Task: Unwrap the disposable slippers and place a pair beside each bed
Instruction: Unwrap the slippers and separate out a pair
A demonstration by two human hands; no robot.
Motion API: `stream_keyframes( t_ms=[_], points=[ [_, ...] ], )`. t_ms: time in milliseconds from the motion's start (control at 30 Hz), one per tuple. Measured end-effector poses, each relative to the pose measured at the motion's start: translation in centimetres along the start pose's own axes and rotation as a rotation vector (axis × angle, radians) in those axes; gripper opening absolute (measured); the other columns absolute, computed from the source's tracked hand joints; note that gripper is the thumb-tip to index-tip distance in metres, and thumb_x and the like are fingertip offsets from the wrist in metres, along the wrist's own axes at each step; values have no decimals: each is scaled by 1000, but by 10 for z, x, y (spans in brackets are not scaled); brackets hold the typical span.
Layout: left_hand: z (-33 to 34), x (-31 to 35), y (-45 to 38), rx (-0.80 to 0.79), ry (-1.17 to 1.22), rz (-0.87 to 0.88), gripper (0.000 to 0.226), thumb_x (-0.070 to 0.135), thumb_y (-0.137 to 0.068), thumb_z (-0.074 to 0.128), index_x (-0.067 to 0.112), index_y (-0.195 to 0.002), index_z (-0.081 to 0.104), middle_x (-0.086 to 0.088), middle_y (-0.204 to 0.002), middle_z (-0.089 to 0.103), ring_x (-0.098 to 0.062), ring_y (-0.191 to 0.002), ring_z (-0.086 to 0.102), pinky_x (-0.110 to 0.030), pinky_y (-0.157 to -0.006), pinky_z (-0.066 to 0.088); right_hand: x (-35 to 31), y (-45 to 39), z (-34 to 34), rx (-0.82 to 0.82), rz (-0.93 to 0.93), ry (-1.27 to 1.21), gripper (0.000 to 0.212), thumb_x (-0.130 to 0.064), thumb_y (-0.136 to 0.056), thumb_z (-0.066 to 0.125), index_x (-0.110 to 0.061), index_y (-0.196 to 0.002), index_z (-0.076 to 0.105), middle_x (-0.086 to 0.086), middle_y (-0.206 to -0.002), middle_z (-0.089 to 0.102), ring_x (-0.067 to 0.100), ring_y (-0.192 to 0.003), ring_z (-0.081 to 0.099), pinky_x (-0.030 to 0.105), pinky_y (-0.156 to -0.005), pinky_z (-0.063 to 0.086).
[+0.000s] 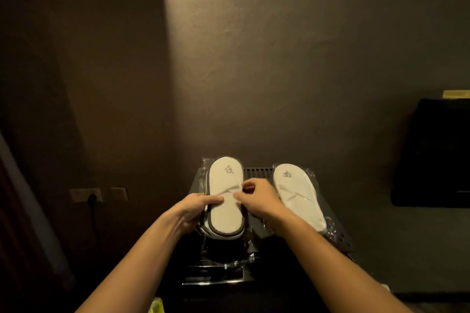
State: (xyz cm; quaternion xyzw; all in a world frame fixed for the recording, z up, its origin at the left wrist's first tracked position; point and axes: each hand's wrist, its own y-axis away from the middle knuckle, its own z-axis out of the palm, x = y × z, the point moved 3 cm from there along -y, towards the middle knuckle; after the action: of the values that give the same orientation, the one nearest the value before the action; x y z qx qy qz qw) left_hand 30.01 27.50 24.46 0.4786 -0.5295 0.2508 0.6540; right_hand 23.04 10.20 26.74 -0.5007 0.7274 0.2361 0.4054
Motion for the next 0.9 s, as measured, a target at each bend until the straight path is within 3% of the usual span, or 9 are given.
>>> stream_keyframes(
  t_ms=[133,200,267,367,500,700,767,833,900],
  points=[
    [-3,0,-16,57,-139,7,46,13,-76,84,-11,-112,69,-23,-94,78,-35,-80,77,-47,-83,62,6,6,15,-47,-8,55,41,-35,-75,71,-16,-111,73,2,-105,75,20,-97,70,36,-86,59],
    [-6,4,-22,131,-223,82,54,19,-64,88,-8,-107,70,-21,-89,78,-35,-81,77,-49,-83,63,5,6,20,-50,-7,64,39,-36,-77,69,-17,-111,73,2,-106,75,21,-97,69,37,-85,58],
    [-10,8,-24,235,-394,137,58,33,-58,87,1,-103,70,-14,-88,78,-28,-80,77,-41,-76,64,3,4,24,-38,-10,73,39,-38,-75,68,-17,-108,72,2,-105,75,23,-99,69,38,-87,58],
    [-19,9,-21,388,-703,139,73,57,-51,79,12,-107,67,-6,-101,73,-22,-90,71,-36,-74,61,0,2,33,-14,-26,104,36,-36,-80,69,-17,-110,71,3,-109,74,25,-103,67,36,-91,56],
    [-27,2,-26,433,-841,159,97,72,-45,70,18,-125,57,-9,-126,59,-28,-113,60,-41,-91,57,-4,6,40,15,-27,155,41,-35,-86,67,-15,-121,66,6,-125,70,29,-117,62,37,-98,49],
    [-13,12,0,468,-901,215,69,53,-77,75,21,-134,53,-16,-138,43,-36,-130,44,-46,-105,44,-17,14,32,-74,-53,166,47,-40,-82,70,-17,-123,63,5,-125,70,28,-116,64,38,-97,52],
    [-7,18,19,594,-908,370,54,55,-83,69,25,-126,59,-10,-137,45,-34,-129,44,-50,-103,42,-22,24,7,-68,-135,-9,54,-31,-83,77,-17,-133,60,-3,-127,68,16,-116,63,33,-101,51],
    [6,24,43,717,-817,614,38,55,-88,62,27,-114,66,-3,-127,55,-28,-120,52,-49,-96,44,-17,39,-39,88,-215,-93,55,-25,-86,79,-15,-137,60,-7,-122,65,10,-115,61,25,-100,48],
    [29,31,60,681,-711,819,23,50,-90,63,29,-99,68,4,-108,65,-20,-101,62,-42,-86,51,13,46,-84,268,-155,30,53,-40,-86,76,-20,-134,63,-4,-125,68,15,-118,64,31,-100,51]
  ],
)
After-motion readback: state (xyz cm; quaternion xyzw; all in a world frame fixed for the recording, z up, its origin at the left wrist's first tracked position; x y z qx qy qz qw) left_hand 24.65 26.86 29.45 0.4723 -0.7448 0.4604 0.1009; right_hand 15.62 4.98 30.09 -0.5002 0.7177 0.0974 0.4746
